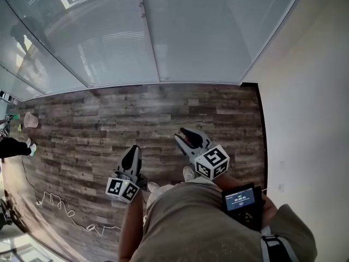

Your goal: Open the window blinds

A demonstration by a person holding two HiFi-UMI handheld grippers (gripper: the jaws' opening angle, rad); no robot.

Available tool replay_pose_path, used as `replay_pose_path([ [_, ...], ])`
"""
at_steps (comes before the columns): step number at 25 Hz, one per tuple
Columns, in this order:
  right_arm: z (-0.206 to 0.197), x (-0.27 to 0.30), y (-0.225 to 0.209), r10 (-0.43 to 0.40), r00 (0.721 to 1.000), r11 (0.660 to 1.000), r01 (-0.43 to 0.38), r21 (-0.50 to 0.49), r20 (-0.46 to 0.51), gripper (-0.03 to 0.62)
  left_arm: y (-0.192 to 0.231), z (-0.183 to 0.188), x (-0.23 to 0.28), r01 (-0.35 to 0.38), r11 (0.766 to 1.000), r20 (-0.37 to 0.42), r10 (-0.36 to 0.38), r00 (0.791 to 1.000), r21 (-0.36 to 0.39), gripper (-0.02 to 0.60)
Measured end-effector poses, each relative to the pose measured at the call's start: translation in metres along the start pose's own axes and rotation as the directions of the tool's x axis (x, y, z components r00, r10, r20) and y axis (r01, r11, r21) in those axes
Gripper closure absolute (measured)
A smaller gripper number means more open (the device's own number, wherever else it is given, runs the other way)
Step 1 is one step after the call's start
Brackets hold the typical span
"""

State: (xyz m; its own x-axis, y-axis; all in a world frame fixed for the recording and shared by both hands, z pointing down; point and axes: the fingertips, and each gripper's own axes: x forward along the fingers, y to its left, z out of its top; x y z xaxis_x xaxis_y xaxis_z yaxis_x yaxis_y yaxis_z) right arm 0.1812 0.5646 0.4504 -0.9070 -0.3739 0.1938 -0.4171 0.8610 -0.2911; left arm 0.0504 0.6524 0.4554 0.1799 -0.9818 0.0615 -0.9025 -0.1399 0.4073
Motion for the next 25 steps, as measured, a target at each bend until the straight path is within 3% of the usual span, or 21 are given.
replay_pose_path([
  [13, 0.000, -0.035, -0.069, 0.033, 0.999, 0.999, -0.032, 0.030, -0.014, 0.485, -0.046, -0.023, 0.058, -0.027, 1.000, 0.012, 0.027, 1.000, -0.015, 0.565],
  [20, 0.007, -0.025, -0.094, 0.025, 1.000, 0.998, -0.024, 0.052, -0.015, 0.485, -0.030, -0.022, 0.081, -0.055, 0.998, 0.003, 0.055, 0.998, -0.035, 0.565],
  [25, 0.007, 0.000, -0.114, 0.003, 1.000, 0.998, -0.001, 0.070, -0.025, 0.485, -0.002, -0.011, 0.107, -0.041, 0.993, 0.026, 0.044, 0.999, -0.115, 0.566],
])
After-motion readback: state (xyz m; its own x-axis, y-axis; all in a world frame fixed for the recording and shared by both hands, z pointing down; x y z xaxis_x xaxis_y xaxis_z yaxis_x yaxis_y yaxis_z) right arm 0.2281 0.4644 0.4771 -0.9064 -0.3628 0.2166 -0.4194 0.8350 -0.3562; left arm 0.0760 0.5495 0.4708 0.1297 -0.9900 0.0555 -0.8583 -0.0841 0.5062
